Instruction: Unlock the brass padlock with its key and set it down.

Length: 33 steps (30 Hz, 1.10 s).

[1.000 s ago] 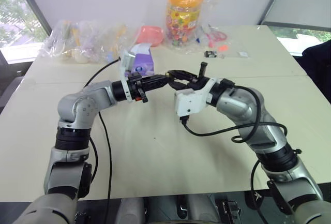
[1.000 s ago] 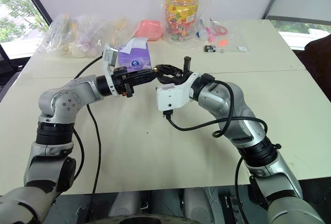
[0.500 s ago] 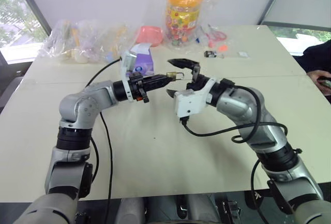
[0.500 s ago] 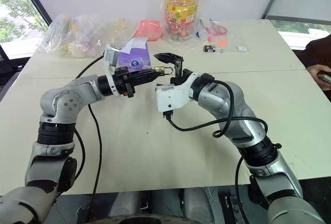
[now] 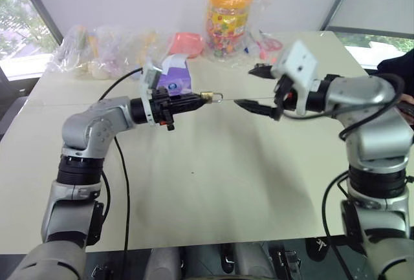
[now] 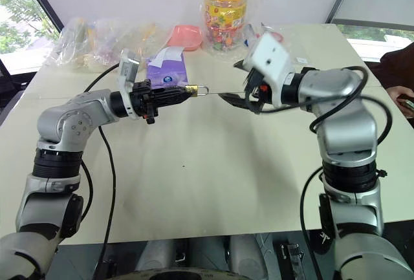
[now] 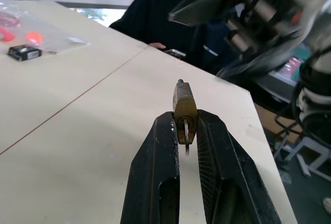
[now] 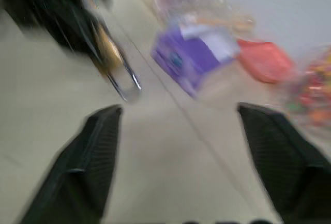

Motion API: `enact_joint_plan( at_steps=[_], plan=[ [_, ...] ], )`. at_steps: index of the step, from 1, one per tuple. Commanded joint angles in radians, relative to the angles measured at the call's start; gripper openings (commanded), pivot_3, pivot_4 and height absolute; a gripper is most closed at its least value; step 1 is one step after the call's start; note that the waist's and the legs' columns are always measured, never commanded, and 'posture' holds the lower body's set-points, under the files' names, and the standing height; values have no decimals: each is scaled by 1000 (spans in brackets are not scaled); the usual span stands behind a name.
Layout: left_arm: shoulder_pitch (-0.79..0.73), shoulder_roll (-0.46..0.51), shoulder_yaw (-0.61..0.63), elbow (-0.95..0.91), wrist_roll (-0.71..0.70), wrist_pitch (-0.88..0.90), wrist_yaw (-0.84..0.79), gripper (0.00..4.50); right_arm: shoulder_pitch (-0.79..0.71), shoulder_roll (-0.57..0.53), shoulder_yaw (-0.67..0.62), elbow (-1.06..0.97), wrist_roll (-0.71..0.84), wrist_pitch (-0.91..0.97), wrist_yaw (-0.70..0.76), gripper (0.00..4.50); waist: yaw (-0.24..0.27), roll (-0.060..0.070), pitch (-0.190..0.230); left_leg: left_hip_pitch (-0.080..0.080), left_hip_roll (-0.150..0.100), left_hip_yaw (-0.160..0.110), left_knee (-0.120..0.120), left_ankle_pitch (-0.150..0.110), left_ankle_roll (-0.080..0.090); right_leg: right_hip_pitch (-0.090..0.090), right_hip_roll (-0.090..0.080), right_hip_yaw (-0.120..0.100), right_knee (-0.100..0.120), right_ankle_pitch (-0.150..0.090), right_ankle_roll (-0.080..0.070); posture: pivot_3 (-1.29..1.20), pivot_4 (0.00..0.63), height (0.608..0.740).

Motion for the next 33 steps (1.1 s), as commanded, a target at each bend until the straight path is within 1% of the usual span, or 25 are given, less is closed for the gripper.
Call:
enact_joint_plan(
  at_steps=[1,2,3,4,8,11,16,22,33],
  plan=[
    [-36,4,9,-10,9,-28,-17,0,-91,83,-130,-4,133,239,-80,1473,0,0,0,0,0,0,0,0,0,0,0,0,0,0,0,0,150,740],
    [-38,2,9,-8,10,-27,-19,0,-113,111,-159,0,161,297,-98,1004,0,0,0,0,0,0,0,0,0,0,0,0,0,0,0,0,150,740],
    [-39,1,9,-7,10,-26,-20,0,-127,128,-178,0,183,337,-115,431,0,0,0,0,0,0,0,0,0,0,0,0,0,0,0,0,150,740],
    [-41,0,10,-6,11,-26,-20,0,-134,136,-186,-4,202,364,-130,9,1,0,0,0,0,0,0,0,0,0,0,0,0,0,0,0,150,740],
    [-49,-2,13,-7,8,-21,-22,0,-103,149,-174,-39,272,426,-175,9,2,0,0,-2,-1,0,0,-1,1,-1,-1,0,-1,0,0,0,150,740],
    [-49,0,16,-17,2,-15,-24,0,-88,179,-186,-56,331,469,-212,9,0,0,0,-2,-1,0,0,-1,2,-1,-2,0,-1,0,0,0,150,740],
    [-47,-1,18,-22,-1,-12,-26,0,-68,196,-184,-67,408,475,-269,9,-2,0,0,-2,-1,0,0,-1,2,-1,-1,0,-1,0,0,0,150,740],
    [-49,-1,23,-31,-12,-2,-25,0,-60,194,-172,-44,438,461,-332,9,-1,0,0,-2,-1,0,0,-1,2,-1,-1,0,-1,0,0,0,150,740],
    [-38,7,38,-60,-44,28,-21,0,-11,128,-113,30,448,350,-386,9,-1,0,0,-2,-1,0,0,-1,2,-1,-1,0,-1,0,0,0,150,740]
  ],
)
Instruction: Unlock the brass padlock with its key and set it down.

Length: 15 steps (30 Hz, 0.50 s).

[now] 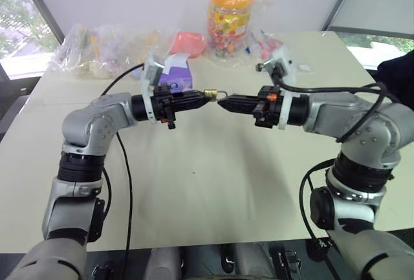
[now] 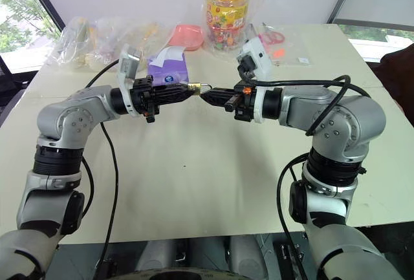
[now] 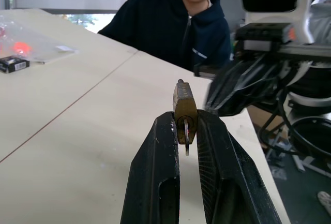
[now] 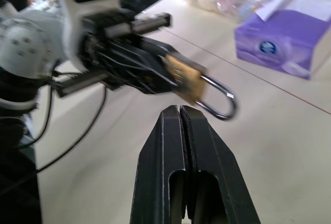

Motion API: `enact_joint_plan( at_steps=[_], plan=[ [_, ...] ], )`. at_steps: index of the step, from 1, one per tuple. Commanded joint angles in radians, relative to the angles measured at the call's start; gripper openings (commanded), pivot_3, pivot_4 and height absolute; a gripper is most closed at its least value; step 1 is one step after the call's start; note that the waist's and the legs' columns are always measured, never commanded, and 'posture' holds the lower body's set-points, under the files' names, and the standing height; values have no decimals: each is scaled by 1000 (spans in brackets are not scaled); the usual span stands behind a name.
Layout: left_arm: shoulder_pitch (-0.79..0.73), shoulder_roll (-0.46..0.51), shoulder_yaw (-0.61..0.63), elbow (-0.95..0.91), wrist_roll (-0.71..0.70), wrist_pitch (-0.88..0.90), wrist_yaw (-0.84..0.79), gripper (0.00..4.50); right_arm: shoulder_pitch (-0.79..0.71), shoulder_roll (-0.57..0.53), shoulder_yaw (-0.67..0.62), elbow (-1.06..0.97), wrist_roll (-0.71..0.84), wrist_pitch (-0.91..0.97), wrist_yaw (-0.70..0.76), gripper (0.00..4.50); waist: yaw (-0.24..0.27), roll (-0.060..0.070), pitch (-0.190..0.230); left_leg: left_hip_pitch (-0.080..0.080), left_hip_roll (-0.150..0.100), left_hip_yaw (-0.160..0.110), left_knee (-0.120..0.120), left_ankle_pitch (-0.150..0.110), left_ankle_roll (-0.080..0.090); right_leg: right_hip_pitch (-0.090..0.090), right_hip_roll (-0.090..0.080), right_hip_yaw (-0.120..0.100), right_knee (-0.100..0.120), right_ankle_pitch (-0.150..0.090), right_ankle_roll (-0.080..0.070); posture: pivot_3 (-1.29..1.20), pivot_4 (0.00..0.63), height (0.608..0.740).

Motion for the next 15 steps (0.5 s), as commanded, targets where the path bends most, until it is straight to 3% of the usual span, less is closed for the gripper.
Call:
enact_joint_plan(
  at_steps=[1,15],
  plan=[
    [-14,8,34,-42,-31,5,-2,0,-3,-16,2,6,23,-47,-13,9,0,0,0,0,0,0,0,0,0,0,0,0,0,0,0,0,150,740],
    [-13,13,45,-76,-66,37,12,0,-10,-29,25,67,40,-100,-85,9,0,0,0,0,0,0,0,0,0,0,0,0,0,0,0,0,150,740]
  ],
)
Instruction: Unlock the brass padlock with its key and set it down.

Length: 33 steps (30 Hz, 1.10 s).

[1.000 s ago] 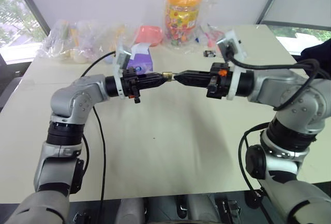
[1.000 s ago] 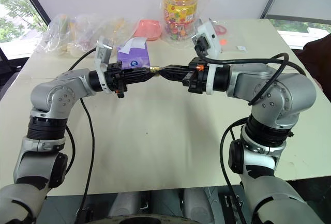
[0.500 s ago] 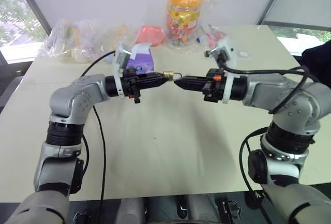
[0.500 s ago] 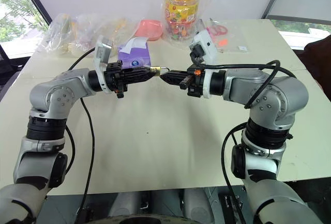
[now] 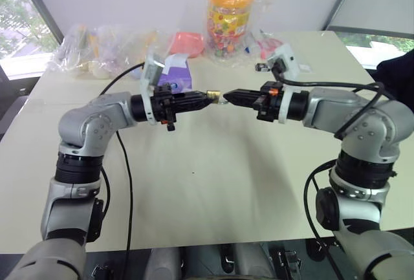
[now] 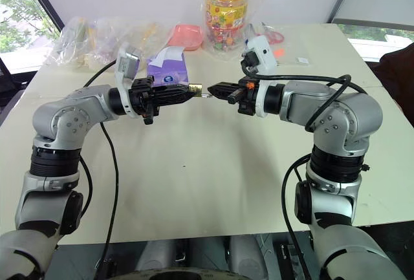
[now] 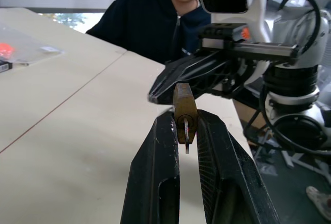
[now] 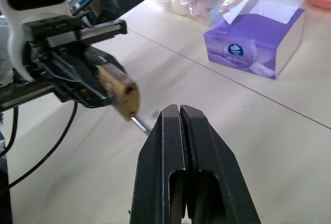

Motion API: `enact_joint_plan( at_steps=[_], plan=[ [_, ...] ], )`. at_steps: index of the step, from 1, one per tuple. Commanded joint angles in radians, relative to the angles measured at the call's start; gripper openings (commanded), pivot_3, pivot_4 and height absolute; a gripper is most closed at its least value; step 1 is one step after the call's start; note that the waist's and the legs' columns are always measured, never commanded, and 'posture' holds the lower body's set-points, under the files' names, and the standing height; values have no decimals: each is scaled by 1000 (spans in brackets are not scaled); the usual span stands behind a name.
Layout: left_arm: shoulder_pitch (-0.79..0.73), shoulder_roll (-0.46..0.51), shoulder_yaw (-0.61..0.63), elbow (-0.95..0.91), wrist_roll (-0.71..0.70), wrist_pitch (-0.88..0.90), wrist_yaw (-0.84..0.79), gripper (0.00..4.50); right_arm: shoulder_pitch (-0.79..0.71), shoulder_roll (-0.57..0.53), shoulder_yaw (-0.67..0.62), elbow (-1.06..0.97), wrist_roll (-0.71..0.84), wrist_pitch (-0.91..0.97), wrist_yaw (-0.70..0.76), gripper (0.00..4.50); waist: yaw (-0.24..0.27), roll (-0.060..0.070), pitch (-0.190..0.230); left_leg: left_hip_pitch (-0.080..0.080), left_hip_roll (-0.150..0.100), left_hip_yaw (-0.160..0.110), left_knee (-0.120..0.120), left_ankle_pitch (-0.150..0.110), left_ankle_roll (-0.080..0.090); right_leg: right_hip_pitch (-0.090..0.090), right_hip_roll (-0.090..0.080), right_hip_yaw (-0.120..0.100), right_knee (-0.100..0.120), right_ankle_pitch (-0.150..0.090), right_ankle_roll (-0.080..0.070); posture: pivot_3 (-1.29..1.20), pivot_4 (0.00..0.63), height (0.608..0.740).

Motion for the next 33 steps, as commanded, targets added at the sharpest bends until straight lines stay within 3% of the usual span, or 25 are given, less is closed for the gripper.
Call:
enact_joint_plan(
  at_steps=[1,14,20,25,33],
  plan=[
    [-16,5,38,-35,-24,-7,8,0,-6,-12,1,-12,23,-25,-9,9,0,0,0,0,0,0,0,0,0,0,0,0,0,0,0,0,150,740],
    [-32,6,37,-4,2,-32,5,0,53,-49,22,-52,67,-24,-23,9,0,0,0,0,0,0,0,0,0,0,0,0,0,0,0,0,150,740],
    [7,-4,-12,-15,57,-84,2,0,218,-250,107,-111,4,-144,29,9,5,0,0,-1,-1,0,0,-1,2,0,-1,0,-3,0,0,0,150,740],
    [66,-98,-46,17,39,-20,57,0,425,-369,55,-213,8,-203,52,9,4,0,0,-1,-1,0,0,-2,3,0,-1,0,-4,0,1,0,150,740],
    [90,-241,-47,154,58,54,174,0,528,-381,-74,-269,19,-192,-25,9,4,-1,0,1,0,-1,0,-1,3,2,1,0,-2,0,1,0,150,740]
  ],
)
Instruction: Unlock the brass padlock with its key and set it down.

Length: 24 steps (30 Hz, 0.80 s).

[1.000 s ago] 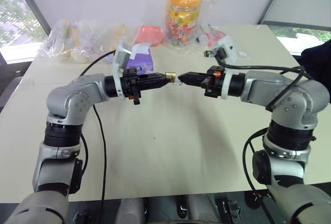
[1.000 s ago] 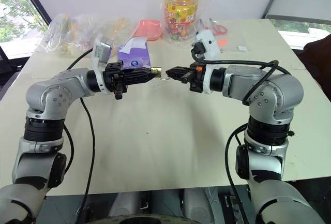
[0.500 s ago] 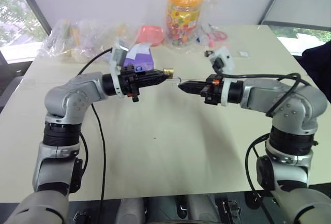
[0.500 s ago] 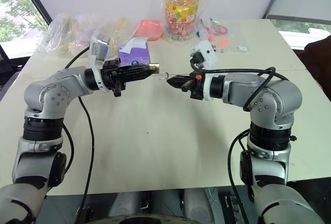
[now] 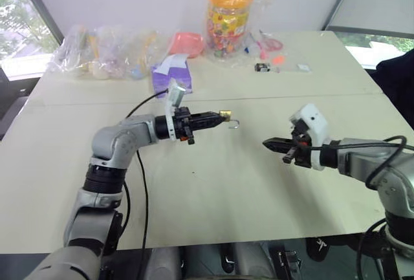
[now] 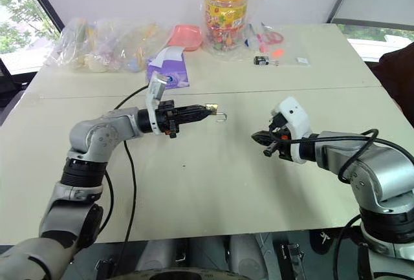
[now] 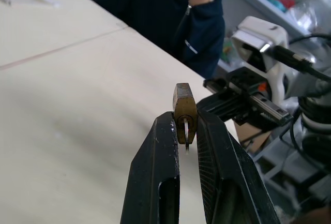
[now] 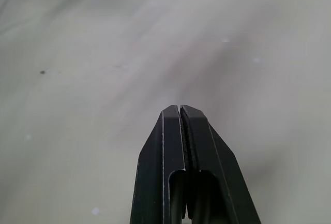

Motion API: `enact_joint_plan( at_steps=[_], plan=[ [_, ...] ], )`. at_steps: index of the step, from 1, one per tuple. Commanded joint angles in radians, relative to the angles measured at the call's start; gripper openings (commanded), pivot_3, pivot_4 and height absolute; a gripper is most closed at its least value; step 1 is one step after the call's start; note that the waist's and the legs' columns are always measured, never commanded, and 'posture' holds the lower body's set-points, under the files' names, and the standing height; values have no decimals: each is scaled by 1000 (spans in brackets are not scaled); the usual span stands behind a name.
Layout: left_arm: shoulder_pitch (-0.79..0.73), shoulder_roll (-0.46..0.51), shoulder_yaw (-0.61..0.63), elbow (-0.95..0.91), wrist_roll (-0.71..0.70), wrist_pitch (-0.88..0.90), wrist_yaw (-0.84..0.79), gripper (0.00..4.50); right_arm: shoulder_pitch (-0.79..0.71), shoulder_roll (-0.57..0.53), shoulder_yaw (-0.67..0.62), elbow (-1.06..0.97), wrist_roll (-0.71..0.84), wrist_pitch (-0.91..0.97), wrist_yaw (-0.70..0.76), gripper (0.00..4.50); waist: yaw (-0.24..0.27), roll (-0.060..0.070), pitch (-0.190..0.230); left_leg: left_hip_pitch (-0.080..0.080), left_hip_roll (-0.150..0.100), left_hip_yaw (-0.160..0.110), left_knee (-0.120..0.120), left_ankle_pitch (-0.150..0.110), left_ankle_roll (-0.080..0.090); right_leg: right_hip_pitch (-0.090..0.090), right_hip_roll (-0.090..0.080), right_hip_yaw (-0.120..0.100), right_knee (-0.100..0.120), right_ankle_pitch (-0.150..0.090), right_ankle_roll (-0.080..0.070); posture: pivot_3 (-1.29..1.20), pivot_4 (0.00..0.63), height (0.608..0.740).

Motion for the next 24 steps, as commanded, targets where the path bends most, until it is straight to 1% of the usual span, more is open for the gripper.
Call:
enact_joint_plan(
  at_steps=[1,4,7,10,15,19,21,24],
  plan=[
    [5,-39,0,61,17,30,63,0,14,-9,-95,-68,27,3,-27,9,0,0,0,0,0,0,0,0,0,0,0,0,0,0,0,0,150,740],
    [16,-63,-11,92,35,72,109,0,13,-29,-128,-120,50,7,-33,9,-1,0,0,-1,0,0,0,0,0,0,0,0,-1,0,0,0,150,740],
    [21,-94,10,136,42,144,188,0,15,-84,-118,-201,82,16,-12,9,0,0,0,-1,0,0,0,0,0,-1,0,0,-1,0,0,0,150,740],
    [21,-110,31,158,39,193,234,0,8,-110,-106,-246,112,15,-7,9,0,0,0,-1,0,-1,0,0,0,0,0,0,-1,0,0,0,150,740],
    [14,-149,90,200,38,270,336,0,-6,-127,-95,-255,119,10,-32,9,1,0,0,-1,0,-1,0,0,0,0,-1,0,-1,0,0,0,150,740],
    [9,-158,131,203,30,306,372,0,-13,-134,-91,-254,127,8,-40,9,0,0,0,0,0,-1,0,0,0,0,-1,0,-1,0,0,0,150,740],
    [10,-148,135,195,28,317,370,1029,-9,-140,-88,-251,127,3,-38,0,-1,0,0,0,0,-1,0,0,0,0,0,0,-1,0,0,0,150,740],
    [15,-130,144,182,23,334,364,2221,-11,-144,-83,-247,130,-1,-38,0,0,0,0,0,0,-1,0,0,0,0,0,0,-1,0,0,0,150,740]
  ],
)
